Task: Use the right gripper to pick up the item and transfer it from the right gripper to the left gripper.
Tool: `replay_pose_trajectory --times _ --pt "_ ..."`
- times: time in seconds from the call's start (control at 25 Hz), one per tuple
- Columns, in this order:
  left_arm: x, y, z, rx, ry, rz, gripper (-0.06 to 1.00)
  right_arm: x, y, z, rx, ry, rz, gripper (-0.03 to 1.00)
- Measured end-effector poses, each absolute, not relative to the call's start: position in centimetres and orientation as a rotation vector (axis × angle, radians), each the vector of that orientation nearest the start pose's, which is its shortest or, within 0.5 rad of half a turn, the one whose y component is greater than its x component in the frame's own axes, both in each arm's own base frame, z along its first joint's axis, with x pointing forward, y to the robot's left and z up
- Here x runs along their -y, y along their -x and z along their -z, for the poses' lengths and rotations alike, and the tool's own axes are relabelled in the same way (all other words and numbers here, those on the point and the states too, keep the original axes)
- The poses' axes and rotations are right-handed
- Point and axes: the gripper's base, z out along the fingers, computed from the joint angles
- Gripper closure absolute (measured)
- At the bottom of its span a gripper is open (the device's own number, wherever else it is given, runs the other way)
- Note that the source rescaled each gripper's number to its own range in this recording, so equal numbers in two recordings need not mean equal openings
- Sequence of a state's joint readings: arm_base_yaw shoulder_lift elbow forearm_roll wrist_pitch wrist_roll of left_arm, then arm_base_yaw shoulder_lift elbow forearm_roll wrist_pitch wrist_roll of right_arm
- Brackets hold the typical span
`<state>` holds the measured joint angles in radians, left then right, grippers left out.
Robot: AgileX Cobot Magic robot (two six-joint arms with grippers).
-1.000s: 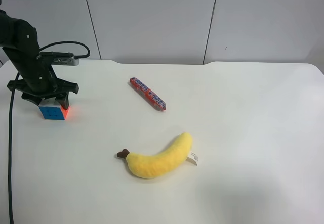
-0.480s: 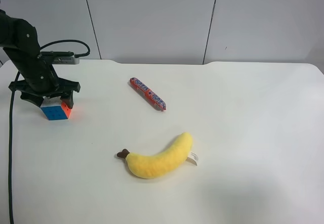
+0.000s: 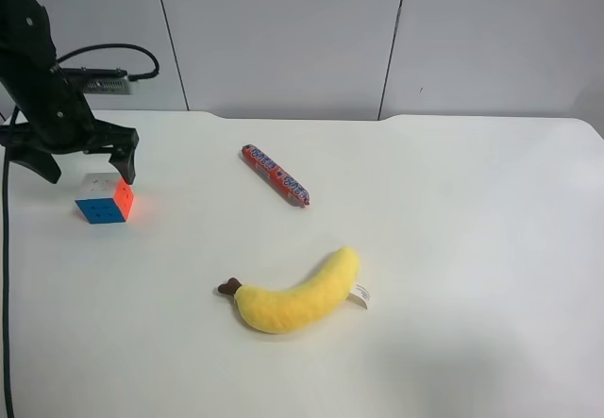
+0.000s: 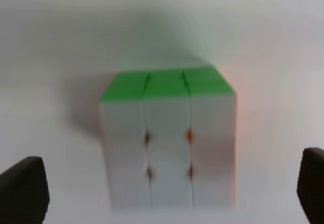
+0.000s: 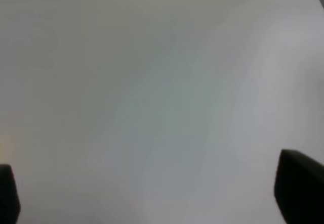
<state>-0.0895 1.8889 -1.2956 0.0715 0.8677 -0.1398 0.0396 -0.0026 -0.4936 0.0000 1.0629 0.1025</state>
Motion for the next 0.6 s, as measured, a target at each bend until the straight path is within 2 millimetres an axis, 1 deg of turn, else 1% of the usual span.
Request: replay_pose_trajectory --times 0.08,0.2,0.32,0.4,0.52,0.56,0.6 --pt "2.7 -36.4 -21.0 -2.961 -0.011 -0.065 -0.05 0.0 0.5 -27.5 -2.050 -0.064 -0.088 -0.03" --pt "2.5 -34.6 -24.7 -2.955 -0.031 -0.072 -0.05 0.0 0.5 -27.5 -2.050 -0.064 -0.088 -0.03" --pt "2.3 -32.0 -28.9 -2.901 -0.045 -0.070 -0.05 0.0 0.5 -27.5 -2.050 -0.064 -0.088 -0.03" --pt "2.1 -29.8 -32.0 -2.842 -0.052 -0.066 -0.05 0.0 0.5 -27.5 -2.050 -0.064 -0.088 -0.03" --pt "1.7 -26.1 -36.5 -2.691 -0.056 -0.052 -0.05 0.0 0.5 -27.5 -2.050 -0.064 -0.088 -0.03" --pt "1.6 -24.6 -37.9 -2.637 -0.057 -0.048 -0.05 0.0 0.5 -27.5 -2.050 -0.064 -0.088 -0.03" --pt "1.5 -23.2 -38.8 -2.596 -0.056 -0.044 -0.05 0.0 0.5 -27.5 -2.050 -0.064 -0.088 -0.03"
